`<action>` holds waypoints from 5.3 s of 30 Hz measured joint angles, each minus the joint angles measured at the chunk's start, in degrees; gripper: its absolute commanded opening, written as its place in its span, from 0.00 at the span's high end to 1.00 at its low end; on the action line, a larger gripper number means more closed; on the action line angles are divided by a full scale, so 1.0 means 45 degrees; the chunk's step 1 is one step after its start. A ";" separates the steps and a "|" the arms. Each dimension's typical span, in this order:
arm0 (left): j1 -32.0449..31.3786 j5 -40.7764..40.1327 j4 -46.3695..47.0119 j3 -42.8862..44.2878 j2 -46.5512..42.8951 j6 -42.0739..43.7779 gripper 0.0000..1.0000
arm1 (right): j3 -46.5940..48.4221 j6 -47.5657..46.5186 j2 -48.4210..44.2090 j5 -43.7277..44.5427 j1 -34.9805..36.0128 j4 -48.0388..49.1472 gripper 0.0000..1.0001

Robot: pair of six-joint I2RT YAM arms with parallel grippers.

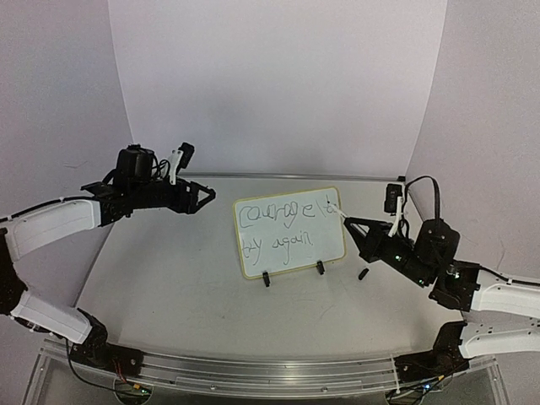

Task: Write a sentence on the whiteboard
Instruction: Pass from the right arm to the left, then pass from the left arm to the right, then pass from the right arm to the left

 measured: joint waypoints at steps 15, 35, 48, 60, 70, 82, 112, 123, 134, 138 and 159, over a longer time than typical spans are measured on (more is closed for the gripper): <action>-0.2727 -0.1113 0.5130 -0.0600 -0.1462 -0.6189 0.27 | 0.2725 -0.1639 0.6710 0.2070 0.2341 0.6699 1.00; -0.3881 0.0843 0.7214 -0.0469 0.0219 -0.9082 0.31 | 0.5436 -0.3628 0.9280 0.4235 0.4007 0.8352 1.00; -0.4027 0.1560 0.7653 0.0117 0.0849 -0.9968 0.69 | 0.6019 -0.4945 0.9937 0.5181 0.4728 0.8257 1.00; -0.4023 0.1544 0.7660 0.0117 0.0958 -1.0742 0.74 | 0.6035 -0.5186 0.9934 0.6205 0.4789 0.8237 1.00; -0.3994 0.1728 0.8075 0.0117 0.1433 -1.1556 0.99 | 0.6050 -0.5434 0.9937 0.6733 0.4819 0.8068 0.98; -0.4036 0.1556 0.5843 0.0660 0.1329 -0.9592 1.00 | 0.5553 -0.4670 0.8940 0.7154 0.4804 0.5707 0.28; -0.4027 0.2465 0.2285 0.2036 0.0719 -0.5234 1.00 | 0.6380 -0.0805 0.7303 -0.4304 0.1972 -0.1762 0.74; -0.3989 0.2493 0.2329 0.2035 0.0720 -0.5263 0.91 | 0.6370 -0.0601 0.7552 -0.4567 0.1996 -0.1172 1.00; -0.4023 0.3064 0.2334 0.1905 0.0735 -0.5376 0.34 | 0.5458 -0.0165 0.7379 -0.2845 0.1914 0.0383 1.00; -0.4023 0.3453 0.2538 0.1679 0.0782 -0.5560 0.33 | 0.5398 -0.0040 0.7353 -0.2442 0.1914 0.0683 1.00; -0.4110 0.3989 0.3840 0.1516 0.1845 -0.6392 0.59 | 0.5398 0.0264 0.7353 -0.2599 0.1914 0.1120 1.00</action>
